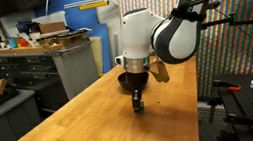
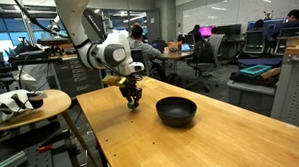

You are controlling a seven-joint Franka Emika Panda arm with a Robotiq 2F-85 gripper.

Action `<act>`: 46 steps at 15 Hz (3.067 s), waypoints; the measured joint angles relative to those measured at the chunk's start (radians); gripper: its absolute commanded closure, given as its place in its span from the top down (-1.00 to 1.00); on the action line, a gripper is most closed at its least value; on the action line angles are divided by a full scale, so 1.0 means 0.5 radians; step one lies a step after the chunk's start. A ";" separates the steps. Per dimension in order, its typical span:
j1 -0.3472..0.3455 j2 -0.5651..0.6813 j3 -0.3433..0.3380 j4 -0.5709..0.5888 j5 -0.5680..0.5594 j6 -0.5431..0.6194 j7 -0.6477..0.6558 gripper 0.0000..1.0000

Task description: Put the green block in the black bowl

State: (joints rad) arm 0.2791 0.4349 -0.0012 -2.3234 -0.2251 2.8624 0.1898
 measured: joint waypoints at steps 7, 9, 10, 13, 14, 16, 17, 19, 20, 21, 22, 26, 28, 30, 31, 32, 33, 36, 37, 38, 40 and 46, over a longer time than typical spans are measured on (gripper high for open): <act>0.005 -0.222 -0.090 -0.044 -0.012 -0.009 0.000 -0.65; 0.005 -0.307 -0.113 -0.055 -0.023 -0.014 0.004 -0.65; 0.004 -0.345 -0.130 -0.057 -0.039 -0.015 0.013 -0.65; -0.024 -0.443 -0.195 -0.056 -0.108 -0.015 0.066 -0.65; -0.039 -0.466 -0.217 -0.054 -0.137 -0.015 0.087 -0.65; -0.049 -0.491 -0.291 -0.047 -0.171 -0.013 0.126 -0.65; -0.052 -0.493 -0.331 -0.039 -0.175 -0.012 0.141 -0.65; -0.059 -0.487 -0.402 -0.025 -0.176 -0.010 0.166 -0.65; -0.082 -0.481 -0.413 -0.020 -0.176 -0.008 0.181 -0.65; -0.113 -0.468 -0.412 -0.012 -0.176 -0.003 0.197 -0.65; -0.142 -0.449 -0.412 -0.001 -0.176 0.004 0.214 -0.65; -0.228 -0.306 -0.415 0.068 -0.169 0.030 0.276 -0.65; -0.253 -0.216 -0.417 0.114 -0.138 0.049 0.294 -0.65; -0.273 -0.123 -0.416 0.168 -0.061 0.067 0.297 -0.65; -0.280 -0.079 -0.416 0.198 -0.013 0.069 0.297 -0.65; -0.288 -0.038 -0.415 0.231 0.038 0.069 0.296 -0.65; -0.294 -0.001 -0.414 0.262 0.083 0.069 0.296 -0.57; -0.310 0.080 -0.413 0.335 0.189 0.069 0.296 0.50; -0.316 0.097 -0.413 0.350 0.213 0.069 0.296 0.63; -0.322 0.108 -0.413 0.358 0.238 0.069 0.296 0.81; -0.336 0.120 -0.414 0.365 0.275 0.069 0.296 1.00; -0.367 0.108 -0.414 0.365 0.346 0.066 0.296 1.00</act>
State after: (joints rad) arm 0.0955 0.4887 -0.2081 -2.1410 -0.0521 2.8956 0.3380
